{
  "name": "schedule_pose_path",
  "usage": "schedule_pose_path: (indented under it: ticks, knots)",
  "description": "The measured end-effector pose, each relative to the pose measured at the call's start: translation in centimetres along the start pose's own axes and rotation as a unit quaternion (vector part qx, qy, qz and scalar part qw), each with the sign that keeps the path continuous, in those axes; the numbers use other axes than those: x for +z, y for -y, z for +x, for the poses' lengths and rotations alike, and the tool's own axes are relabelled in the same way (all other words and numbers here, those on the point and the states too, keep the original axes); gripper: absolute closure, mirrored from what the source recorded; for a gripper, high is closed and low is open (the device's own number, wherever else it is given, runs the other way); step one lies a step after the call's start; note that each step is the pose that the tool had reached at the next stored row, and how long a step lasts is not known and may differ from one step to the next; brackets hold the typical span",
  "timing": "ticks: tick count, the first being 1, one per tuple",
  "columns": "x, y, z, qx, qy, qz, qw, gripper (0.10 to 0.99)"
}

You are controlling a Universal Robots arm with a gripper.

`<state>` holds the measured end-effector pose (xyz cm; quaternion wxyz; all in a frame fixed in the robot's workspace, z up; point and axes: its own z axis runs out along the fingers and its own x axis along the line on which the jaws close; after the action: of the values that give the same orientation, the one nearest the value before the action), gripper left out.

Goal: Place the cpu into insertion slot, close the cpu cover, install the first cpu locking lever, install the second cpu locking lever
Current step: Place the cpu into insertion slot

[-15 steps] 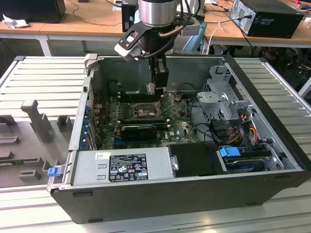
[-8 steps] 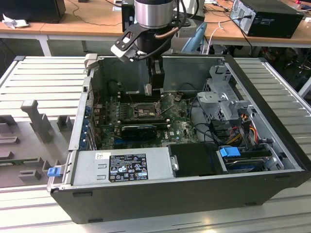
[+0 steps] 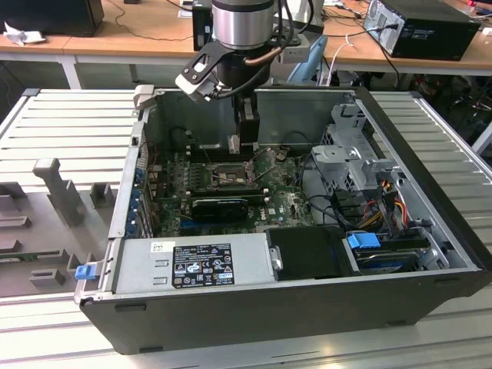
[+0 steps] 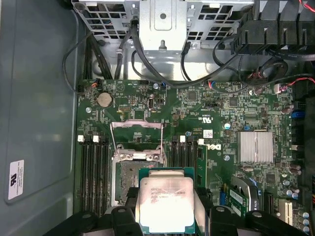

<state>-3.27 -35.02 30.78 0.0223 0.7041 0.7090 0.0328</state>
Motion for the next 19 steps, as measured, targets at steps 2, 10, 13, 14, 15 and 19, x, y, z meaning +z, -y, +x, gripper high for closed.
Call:
schedule_pose_path:
  ticks: [2, 10, 13, 14, 15, 19]
  knots:
    - [0.16, 0.01, 0.0, 0.001, 0.0001, 0.0, 1.0, 0.561]
    - [1.01, 0.08, -0.01, 0.004, 0.0003, 0.0, 1.0, 0.561]
    - [1.33, 0.1, -0.02, 0.006, 0.0004, -0.0001, 1.0, 0.561]
    - [1.39, 0.11, -0.02, 0.006, 0.0005, -0.0001, 1.0, 0.561]
    - [1.51, 0.12, -0.02, 0.006, 0.0005, -0.0001, 1.0, 0.561]
    - [2.03, 0.16, -0.01, 0.009, 0.0009, -0.0001, 1.0, 0.561]
